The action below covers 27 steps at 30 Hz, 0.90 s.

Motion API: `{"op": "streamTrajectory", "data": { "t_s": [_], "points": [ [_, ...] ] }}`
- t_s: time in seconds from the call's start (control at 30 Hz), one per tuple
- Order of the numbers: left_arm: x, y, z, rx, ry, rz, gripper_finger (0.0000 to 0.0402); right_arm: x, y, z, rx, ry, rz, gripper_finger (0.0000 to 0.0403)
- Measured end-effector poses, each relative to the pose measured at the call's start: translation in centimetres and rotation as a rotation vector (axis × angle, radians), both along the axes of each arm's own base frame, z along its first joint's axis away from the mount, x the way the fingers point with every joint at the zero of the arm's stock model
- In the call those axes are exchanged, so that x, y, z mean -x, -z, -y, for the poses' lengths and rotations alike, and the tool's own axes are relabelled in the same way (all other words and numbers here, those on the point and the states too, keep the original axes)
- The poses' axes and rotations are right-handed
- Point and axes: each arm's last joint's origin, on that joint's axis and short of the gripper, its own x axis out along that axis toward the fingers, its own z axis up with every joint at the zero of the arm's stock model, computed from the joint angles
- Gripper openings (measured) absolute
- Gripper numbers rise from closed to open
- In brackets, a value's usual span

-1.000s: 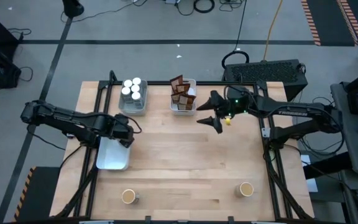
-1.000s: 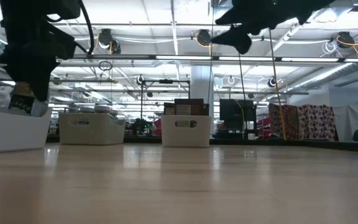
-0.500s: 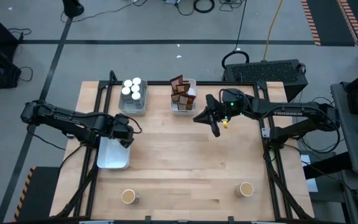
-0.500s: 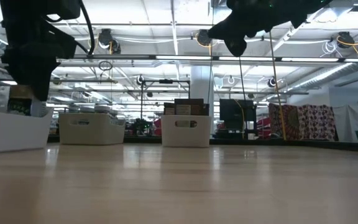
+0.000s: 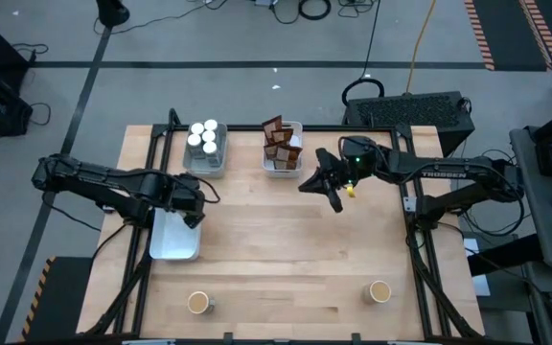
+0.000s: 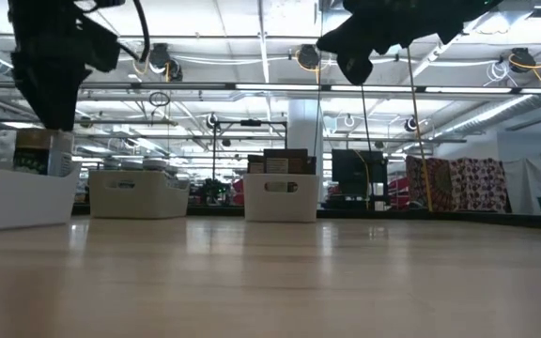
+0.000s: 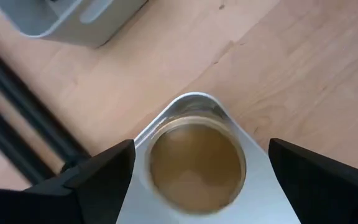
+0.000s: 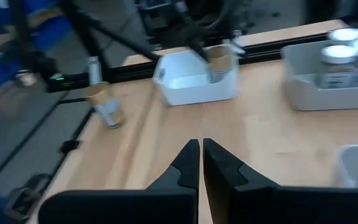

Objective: Sort spices by type
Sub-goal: Put the left gold seasoning bottle into the bottom white bin

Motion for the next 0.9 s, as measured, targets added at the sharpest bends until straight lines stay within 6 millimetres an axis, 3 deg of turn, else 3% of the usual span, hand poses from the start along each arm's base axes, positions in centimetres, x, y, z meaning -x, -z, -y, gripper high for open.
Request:
{"op": "streamTrajectory", "data": {
  "t_s": [0.2,0.47,0.67,0.9],
  "points": [
    [0.4,-2.8,-0.4,-0.04,-0.055,-0.002,0.0372,0.0,-0.1,-0.8,-0.048,-0.14,0.009,0.0],
    [-1.4,-7.7,0.0,0.067,-0.119,0.296,0.0372,-0.2,-0.1,-2.7,-0.035,-0.236,0.016,0.0],
    [-2.5,-9.1,1.6,0.223,0.043,0.424,0.0372,-0.3,-0.1,-5.0,-0.078,-0.264,-0.01,0.0],
    [-2.9,-9.0,5.4,0.311,0.313,0.432,0.0372,-0.4,0.0,-8.9,-0.073,-0.046,-0.037,0.0]
  ]
}}
